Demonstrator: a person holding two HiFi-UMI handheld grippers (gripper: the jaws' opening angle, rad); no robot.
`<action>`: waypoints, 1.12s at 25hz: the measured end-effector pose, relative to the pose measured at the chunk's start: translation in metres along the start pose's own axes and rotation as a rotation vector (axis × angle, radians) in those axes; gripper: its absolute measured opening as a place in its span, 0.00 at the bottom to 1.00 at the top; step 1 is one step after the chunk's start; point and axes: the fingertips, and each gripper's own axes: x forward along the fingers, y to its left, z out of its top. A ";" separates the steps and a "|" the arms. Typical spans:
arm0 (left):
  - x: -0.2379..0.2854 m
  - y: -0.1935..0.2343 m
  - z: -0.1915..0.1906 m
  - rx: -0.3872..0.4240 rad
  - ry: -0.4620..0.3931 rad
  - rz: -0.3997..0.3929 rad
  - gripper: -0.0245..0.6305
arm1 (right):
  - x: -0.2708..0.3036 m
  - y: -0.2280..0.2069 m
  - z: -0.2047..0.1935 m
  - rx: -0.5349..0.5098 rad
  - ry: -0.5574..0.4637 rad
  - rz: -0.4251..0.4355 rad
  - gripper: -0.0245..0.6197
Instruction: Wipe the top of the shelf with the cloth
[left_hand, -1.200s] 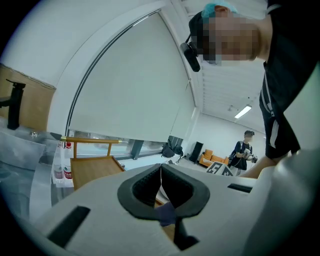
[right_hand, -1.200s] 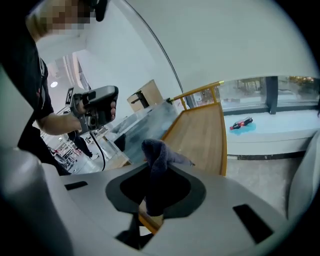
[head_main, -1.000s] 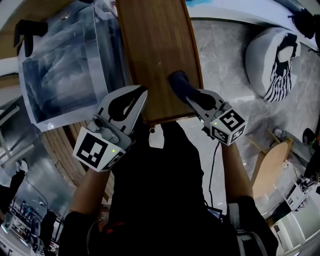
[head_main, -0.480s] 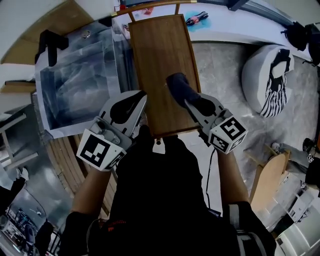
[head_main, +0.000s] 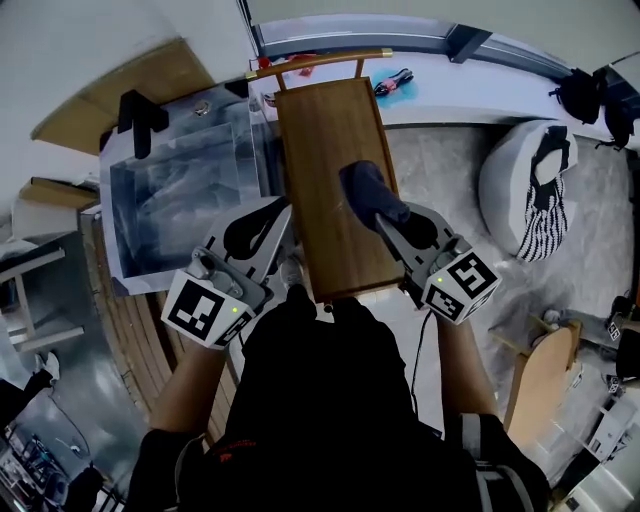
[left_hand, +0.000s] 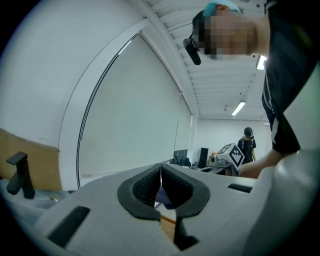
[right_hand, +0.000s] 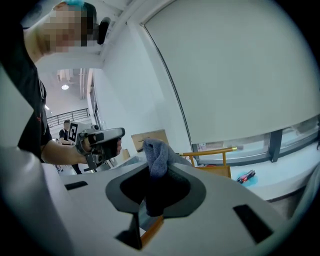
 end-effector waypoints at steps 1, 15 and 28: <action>-0.001 0.000 0.004 0.001 -0.006 -0.001 0.07 | -0.001 0.003 0.006 -0.005 -0.009 -0.002 0.13; -0.016 -0.002 0.051 0.036 -0.080 -0.027 0.07 | 0.004 0.046 0.068 -0.049 -0.104 0.007 0.13; -0.027 0.006 0.065 0.040 -0.106 -0.057 0.07 | 0.022 0.079 0.091 -0.058 -0.146 0.025 0.13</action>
